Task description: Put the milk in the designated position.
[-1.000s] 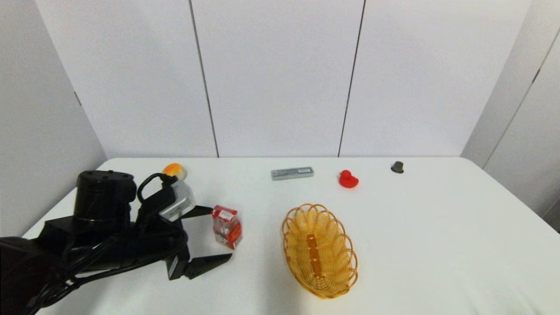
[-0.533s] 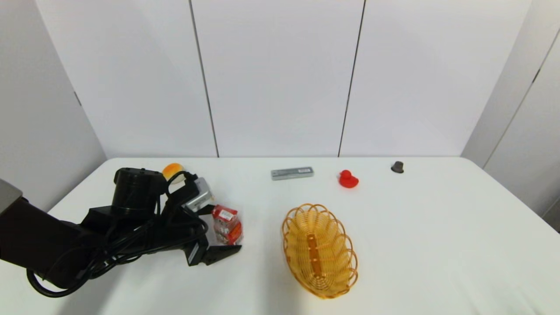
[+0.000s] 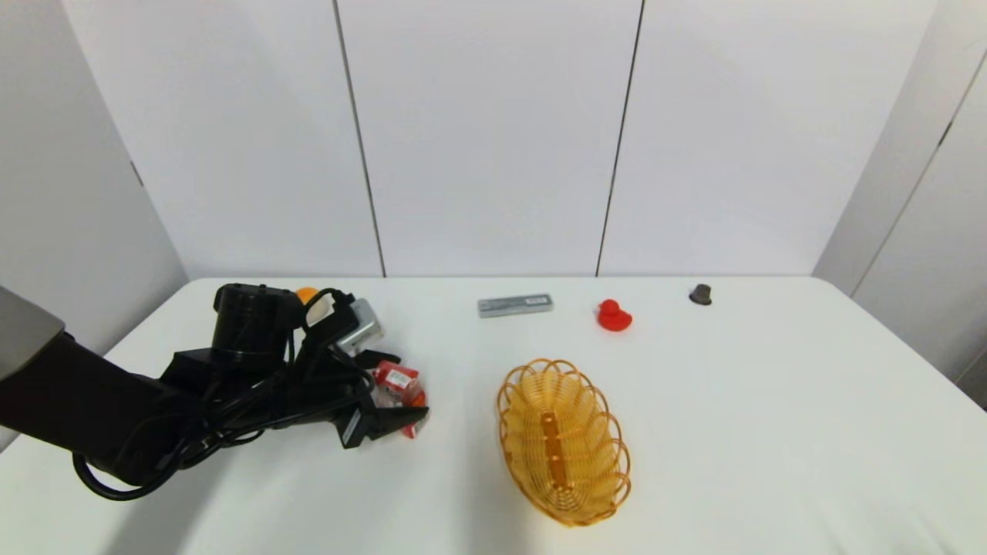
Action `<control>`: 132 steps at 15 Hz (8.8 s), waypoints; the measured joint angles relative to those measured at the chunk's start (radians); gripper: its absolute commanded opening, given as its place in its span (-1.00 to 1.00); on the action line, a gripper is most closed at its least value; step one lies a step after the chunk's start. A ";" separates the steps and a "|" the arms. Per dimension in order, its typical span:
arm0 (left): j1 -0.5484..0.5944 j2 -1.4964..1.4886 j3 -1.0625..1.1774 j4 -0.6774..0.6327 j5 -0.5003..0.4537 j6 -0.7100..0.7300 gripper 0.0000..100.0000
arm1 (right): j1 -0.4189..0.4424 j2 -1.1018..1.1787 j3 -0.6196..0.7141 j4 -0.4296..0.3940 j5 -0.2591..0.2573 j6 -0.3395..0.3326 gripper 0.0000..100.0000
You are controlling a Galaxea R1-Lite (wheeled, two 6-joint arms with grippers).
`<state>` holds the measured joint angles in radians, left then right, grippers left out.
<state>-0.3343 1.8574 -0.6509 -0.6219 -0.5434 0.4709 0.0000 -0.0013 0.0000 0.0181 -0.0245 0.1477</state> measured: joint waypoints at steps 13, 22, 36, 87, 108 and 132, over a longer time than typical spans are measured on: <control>-0.049 -0.039 -0.140 0.019 0.001 -0.095 -1.00 | 0.000 0.000 0.000 0.000 0.000 0.000 1.00; -0.388 0.060 -0.625 0.272 0.025 -0.194 -1.00 | 0.000 0.000 0.000 0.000 0.000 0.000 1.00; -0.609 0.430 -1.312 0.979 0.075 -0.105 -1.00 | 0.000 0.000 0.000 0.000 0.000 0.000 1.00; -0.307 -0.288 -0.611 0.854 0.204 -0.158 1.00 | 0.000 0.000 0.000 0.000 0.000 0.000 1.00; 0.239 -1.012 0.105 0.509 0.206 -0.255 1.00 | 0.000 0.000 0.000 0.000 0.000 0.000 1.00; 0.336 -1.848 0.645 0.626 0.527 -0.398 1.00 | 0.000 0.000 0.000 0.000 0.000 0.000 1.00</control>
<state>0.0013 0.0096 -0.0062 0.0043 -0.0164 0.0726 0.0000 -0.0013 0.0000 0.0183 -0.0245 0.1481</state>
